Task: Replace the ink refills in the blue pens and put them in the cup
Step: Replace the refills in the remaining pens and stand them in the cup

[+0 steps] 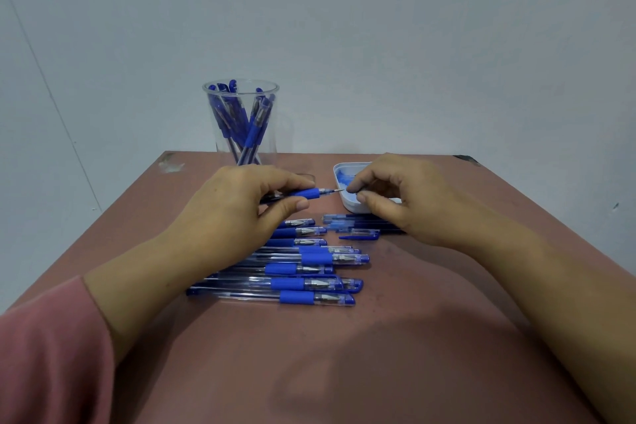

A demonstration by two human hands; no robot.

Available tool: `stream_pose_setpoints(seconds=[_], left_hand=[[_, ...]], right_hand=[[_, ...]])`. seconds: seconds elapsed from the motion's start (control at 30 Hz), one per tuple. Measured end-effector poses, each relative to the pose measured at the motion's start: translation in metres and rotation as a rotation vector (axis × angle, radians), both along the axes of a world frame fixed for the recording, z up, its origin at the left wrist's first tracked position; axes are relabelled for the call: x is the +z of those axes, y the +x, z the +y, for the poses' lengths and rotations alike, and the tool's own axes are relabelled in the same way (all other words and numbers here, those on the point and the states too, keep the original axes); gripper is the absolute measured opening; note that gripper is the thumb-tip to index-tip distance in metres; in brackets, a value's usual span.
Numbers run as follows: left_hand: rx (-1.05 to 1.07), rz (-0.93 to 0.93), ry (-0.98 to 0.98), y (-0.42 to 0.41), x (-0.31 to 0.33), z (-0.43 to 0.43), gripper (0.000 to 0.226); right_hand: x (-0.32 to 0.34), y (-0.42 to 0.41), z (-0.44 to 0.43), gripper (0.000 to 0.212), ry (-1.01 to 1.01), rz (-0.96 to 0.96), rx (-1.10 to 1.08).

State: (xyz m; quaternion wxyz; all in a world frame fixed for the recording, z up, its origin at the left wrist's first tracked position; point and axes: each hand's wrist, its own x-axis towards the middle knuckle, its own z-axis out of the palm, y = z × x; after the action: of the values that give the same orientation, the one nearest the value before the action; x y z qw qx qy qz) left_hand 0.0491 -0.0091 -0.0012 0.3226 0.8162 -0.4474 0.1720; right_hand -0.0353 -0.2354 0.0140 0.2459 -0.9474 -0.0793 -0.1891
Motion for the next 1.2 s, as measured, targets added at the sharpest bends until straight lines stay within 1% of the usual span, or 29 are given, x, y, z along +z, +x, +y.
stream_pose_setpoints(seconds=[0.1, 0.17, 0.37, 0.43, 0.53, 0.6, 0.7, 0.87, 1.07, 1.2], left_hand=[[0.005, 0.003, 0.01, 0.0, 0.001, 0.0, 0.027], [0.008, 0.006, 0.011, 0.0, 0.001, 0.0, 0.027], [0.012, 0.017, 0.007, 0.0, 0.001, 0.0, 0.027], [0.009, 0.02, 0.008, -0.001, 0.001, 0.0, 0.027], [0.005, 0.022, 0.009, -0.001, 0.001, 0.0, 0.027], [0.006, 0.017, 0.006, -0.001, 0.001, 0.0, 0.027], [0.002, 0.007, 0.019, 0.0, 0.001, 0.0, 0.027], [-0.003, -0.014, 0.03, 0.0, 0.002, -0.001, 0.028], [-0.016, -0.021, 0.051, -0.001, 0.002, -0.001, 0.028], [-0.034, -0.02, 0.043, -0.002, 0.001, -0.001, 0.028]], right_hand=[[-0.002, 0.001, -0.001, 0.017, 0.042, 0.076, -0.008], [-0.004, 0.001, -0.002, 0.018, 0.054, 0.094, 0.003], [-0.005, 0.003, -0.004, 0.031, -0.045, 0.016, 0.008], [-0.004, 0.002, -0.004, 0.034, -0.006, 0.008, 0.033], [-0.002, 0.0, -0.005, 0.028, 0.086, 0.015, 0.056], [-0.001, -0.001, -0.004, 0.023, 0.077, -0.004, 0.057], [0.001, -0.003, 0.001, 0.029, 0.085, -0.042, 0.093], [0.002, -0.004, 0.006, 0.031, 0.077, -0.102, 0.125], [-0.005, 0.001, 0.008, 0.022, 0.053, -0.134, 0.141], [-0.006, 0.0, 0.011, 0.029, 0.136, -0.176, 0.15]])
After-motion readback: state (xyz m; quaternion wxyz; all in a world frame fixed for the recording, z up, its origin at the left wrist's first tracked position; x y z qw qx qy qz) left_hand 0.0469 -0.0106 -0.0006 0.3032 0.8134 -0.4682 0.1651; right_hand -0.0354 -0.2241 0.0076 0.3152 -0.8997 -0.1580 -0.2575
